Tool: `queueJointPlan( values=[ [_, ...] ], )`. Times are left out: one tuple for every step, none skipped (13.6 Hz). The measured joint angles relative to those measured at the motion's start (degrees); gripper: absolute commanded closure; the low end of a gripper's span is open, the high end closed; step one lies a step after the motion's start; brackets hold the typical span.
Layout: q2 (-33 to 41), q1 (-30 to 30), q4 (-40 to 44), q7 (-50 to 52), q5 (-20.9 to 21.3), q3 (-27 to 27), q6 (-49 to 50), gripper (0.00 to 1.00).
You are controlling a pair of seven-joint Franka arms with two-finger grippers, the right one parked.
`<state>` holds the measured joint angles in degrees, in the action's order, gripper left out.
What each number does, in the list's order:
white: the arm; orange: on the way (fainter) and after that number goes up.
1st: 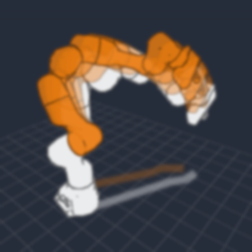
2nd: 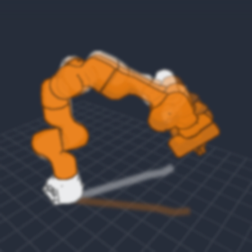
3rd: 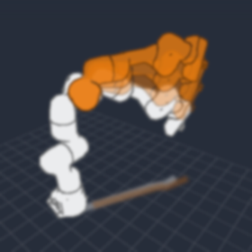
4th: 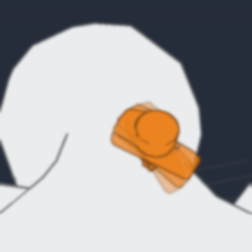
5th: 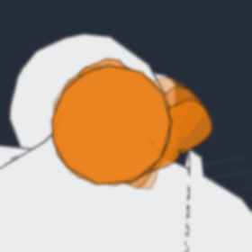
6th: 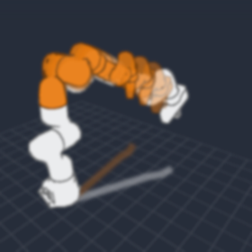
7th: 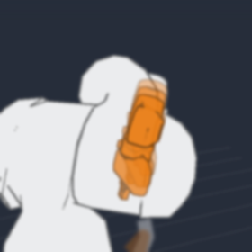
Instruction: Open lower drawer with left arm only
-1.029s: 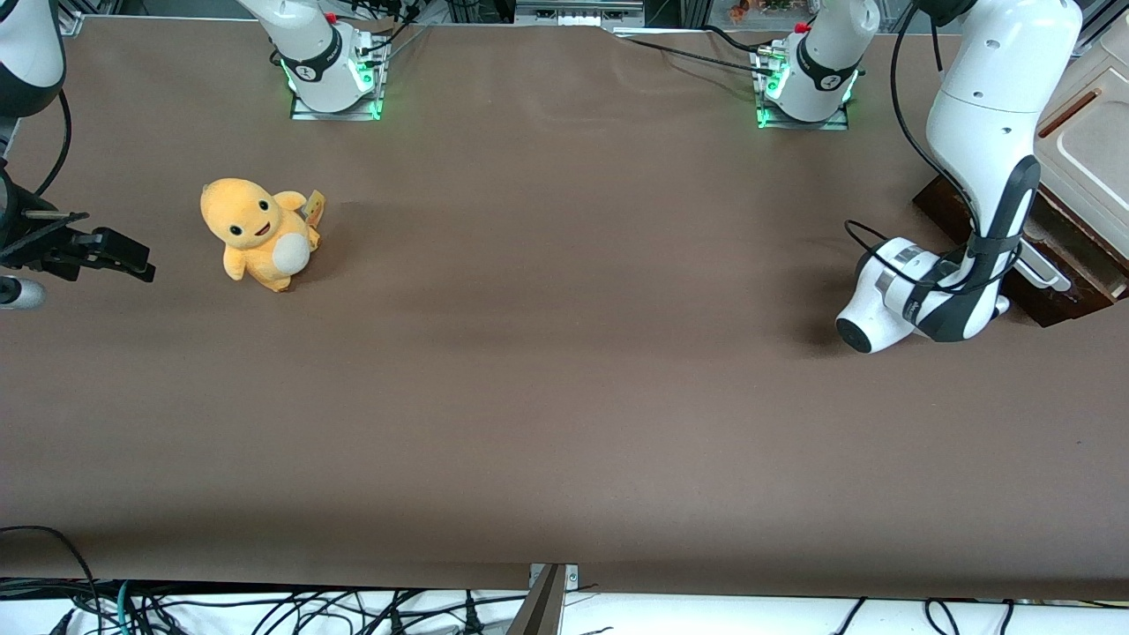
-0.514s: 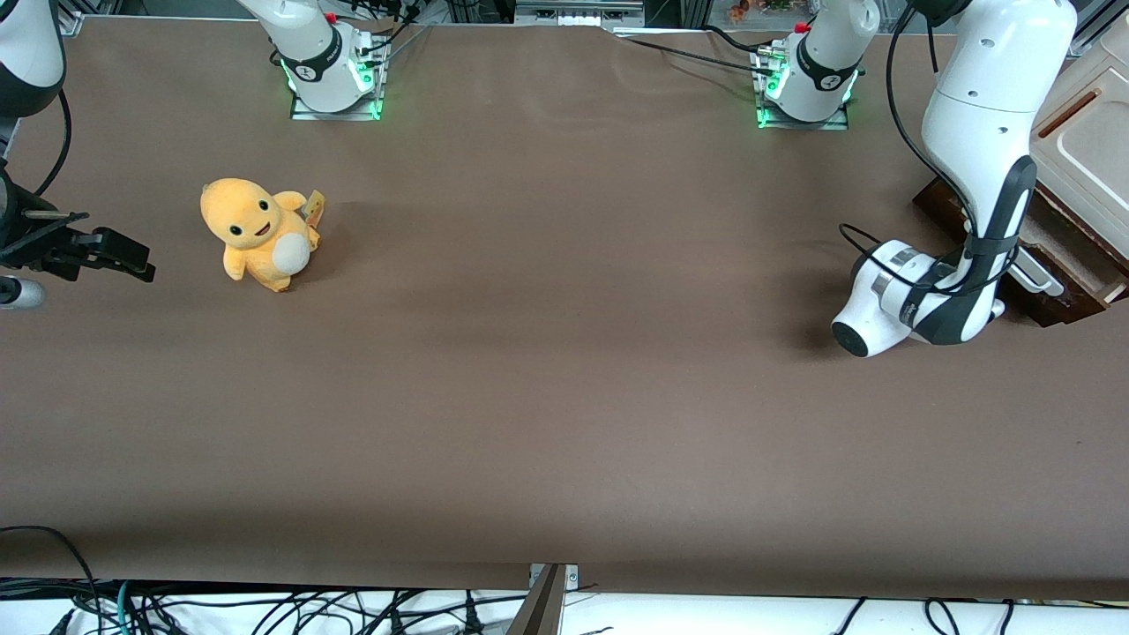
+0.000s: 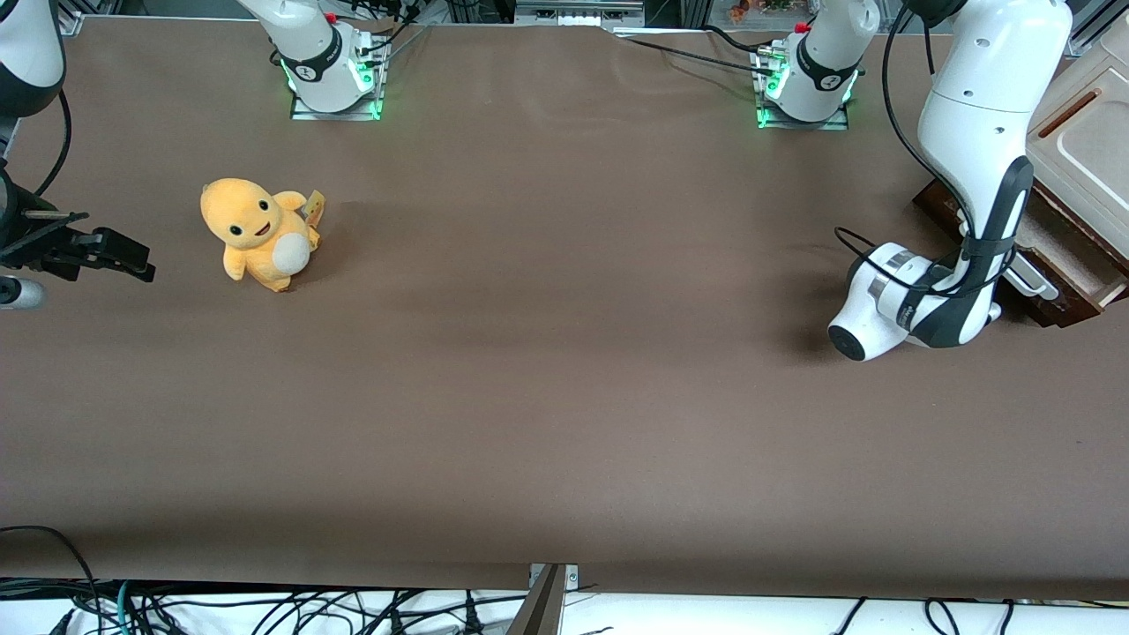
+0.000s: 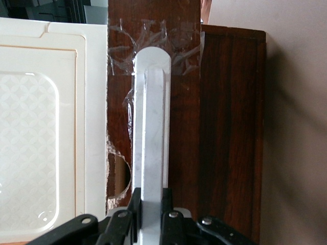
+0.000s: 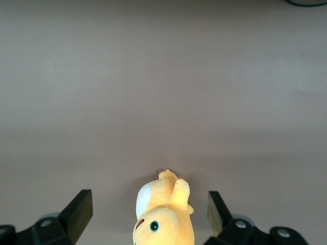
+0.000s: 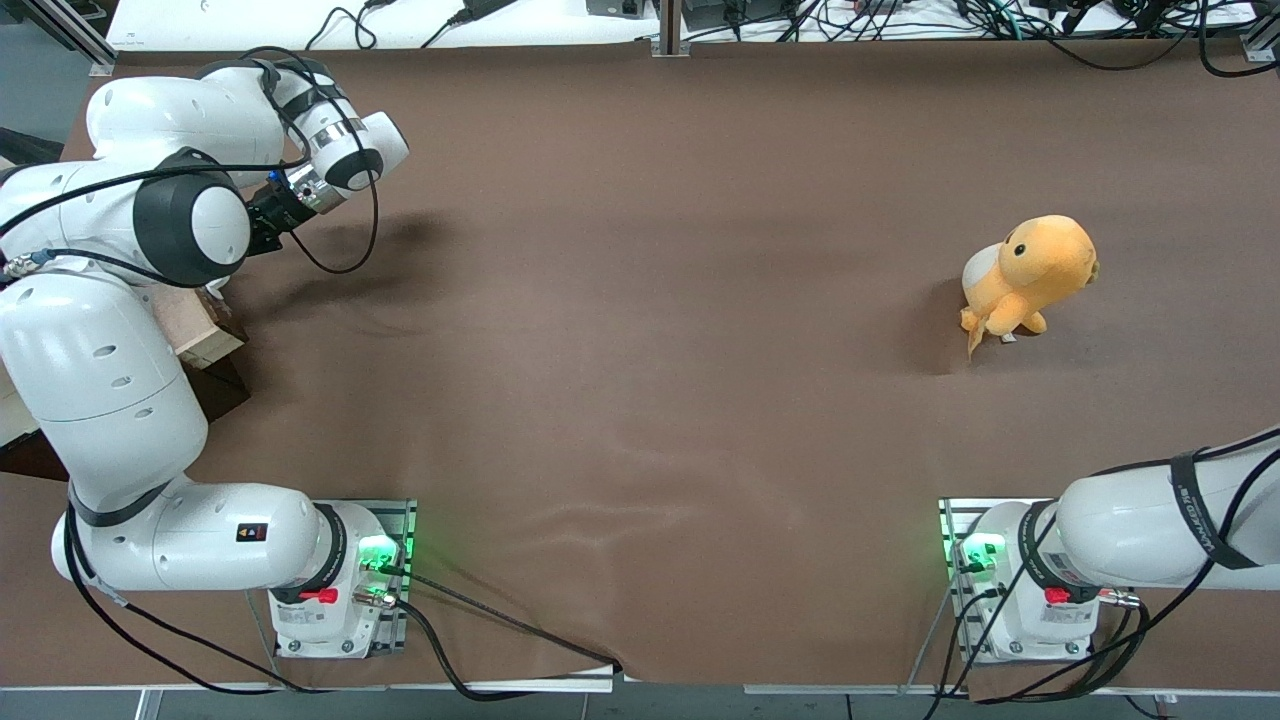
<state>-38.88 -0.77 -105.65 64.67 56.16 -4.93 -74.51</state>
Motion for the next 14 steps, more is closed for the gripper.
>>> queueJointPlan(
  values=[
    [0.0,0.0,0.1,0.0,0.0,0.0,0.0,1.0],
    [-0.1,0.0,0.2,0.0,-0.1,0.0,0.0,1.0],
    [-0.1,0.1,0.2,0.0,-0.1,0.0,0.0,1.0],
    [-0.1,0.2,0.2,0.0,-0.1,0.0,0.0,1.0],
    [-0.1,0.4,0.3,0.0,-0.1,0.0,0.0,1.0],
    [-0.1,0.5,0.3,0.0,-0.1,-0.1,0.0,1.0],
    [-0.1,0.7,0.3,0.0,-0.1,-0.1,0.0,1.0],
    [-0.1,0.8,0.4,0.0,-0.1,-0.1,0.0,1.0],
    [-0.1,1.0,0.4,0.0,-0.1,-0.1,0.0,1.0],
    [-0.1,1.2,0.4,0.0,-0.1,-0.1,0.0,1.0],
    [-0.2,1.3,0.5,0.0,-0.1,-0.1,0.0,1.0],
    [-0.2,1.3,0.7,0.0,-0.3,-0.1,0.0,1.0],
    [-0.3,1.3,1.1,0.0,-0.7,-0.1,0.0,1.0],
    [-0.5,1.3,1.5,-0.1,-1.1,-0.1,0.0,1.0]
  ],
)
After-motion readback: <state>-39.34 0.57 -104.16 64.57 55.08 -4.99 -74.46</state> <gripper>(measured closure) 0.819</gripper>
